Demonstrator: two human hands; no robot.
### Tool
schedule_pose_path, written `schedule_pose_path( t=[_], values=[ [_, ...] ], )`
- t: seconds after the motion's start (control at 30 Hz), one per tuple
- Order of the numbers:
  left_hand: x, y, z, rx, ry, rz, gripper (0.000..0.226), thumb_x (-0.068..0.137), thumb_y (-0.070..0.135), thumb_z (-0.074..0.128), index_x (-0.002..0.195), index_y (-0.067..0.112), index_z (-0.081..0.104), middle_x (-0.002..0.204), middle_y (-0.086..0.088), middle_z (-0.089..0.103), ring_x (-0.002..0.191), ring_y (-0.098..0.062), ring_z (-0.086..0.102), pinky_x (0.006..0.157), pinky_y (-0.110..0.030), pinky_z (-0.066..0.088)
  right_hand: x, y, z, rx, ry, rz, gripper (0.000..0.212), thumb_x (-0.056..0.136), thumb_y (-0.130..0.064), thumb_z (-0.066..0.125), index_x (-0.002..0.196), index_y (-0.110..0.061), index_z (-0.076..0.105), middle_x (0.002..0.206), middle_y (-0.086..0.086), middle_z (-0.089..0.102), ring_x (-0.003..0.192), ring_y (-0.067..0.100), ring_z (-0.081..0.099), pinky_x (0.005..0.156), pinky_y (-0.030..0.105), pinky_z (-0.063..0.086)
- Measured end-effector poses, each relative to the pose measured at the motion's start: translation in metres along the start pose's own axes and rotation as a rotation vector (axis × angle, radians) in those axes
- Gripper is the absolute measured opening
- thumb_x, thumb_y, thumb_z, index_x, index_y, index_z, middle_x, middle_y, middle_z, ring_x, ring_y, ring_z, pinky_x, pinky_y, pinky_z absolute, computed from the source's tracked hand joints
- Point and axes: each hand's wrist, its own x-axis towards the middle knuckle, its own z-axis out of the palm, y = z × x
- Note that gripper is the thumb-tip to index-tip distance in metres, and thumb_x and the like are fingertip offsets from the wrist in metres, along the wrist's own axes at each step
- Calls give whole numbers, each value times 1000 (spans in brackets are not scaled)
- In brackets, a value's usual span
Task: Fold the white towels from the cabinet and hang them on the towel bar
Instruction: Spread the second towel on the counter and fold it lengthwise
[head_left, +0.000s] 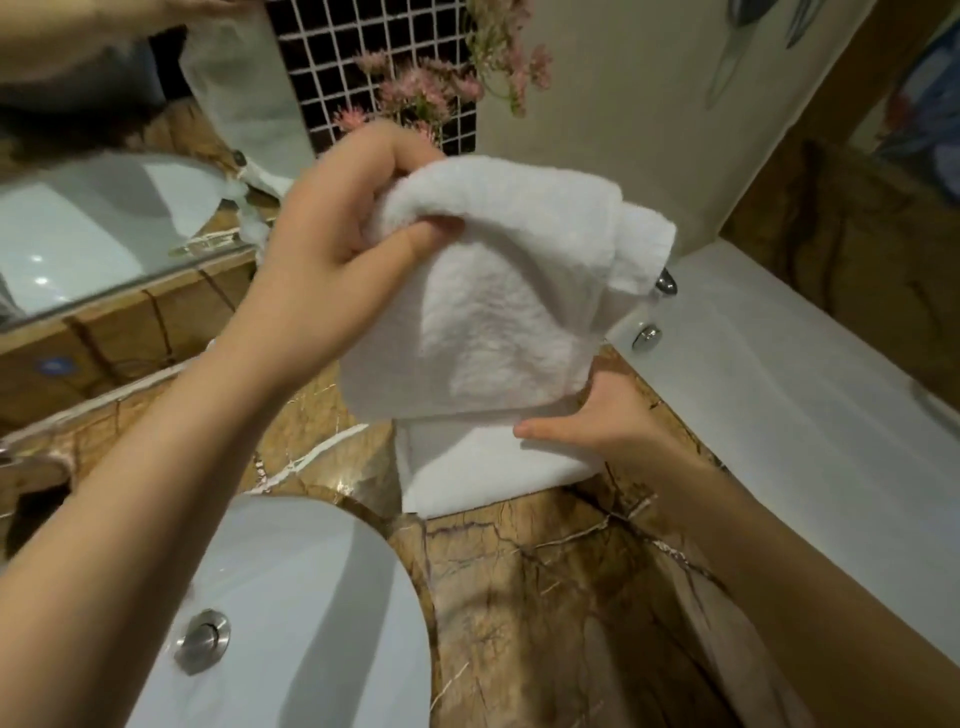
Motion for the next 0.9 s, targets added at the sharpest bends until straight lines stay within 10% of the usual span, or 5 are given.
schedule_pose_path(
  t=[0.2,0.47,0.9],
  values=[
    [-1,-9,-30,-62,280,-178,17,90,22,58,92,37,51,93,6,55,90,-15,56,73,-34,47,27,-19,-8,41,74,-115,27,75,-6,77,99,-13,69,101,4,71,95,17,67,85,35,54],
    [-58,-29,-52,-131,505,-564,31,90,36,57,106,10,59,111,-19,61,97,-30,62,80,-50,53,32,-87,-40,109,32,-147,13,82,-17,71,72,-20,64,60,-14,68,55,-1,63,47,13,46],
    [-212,67,-61,-200,731,-800,7,80,41,60,85,37,64,88,8,66,72,-1,62,51,-16,46,-46,-164,-29,-2,-496,155,29,59,-38,77,77,-14,74,85,11,73,74,24,71,64,34,59]
  ],
)
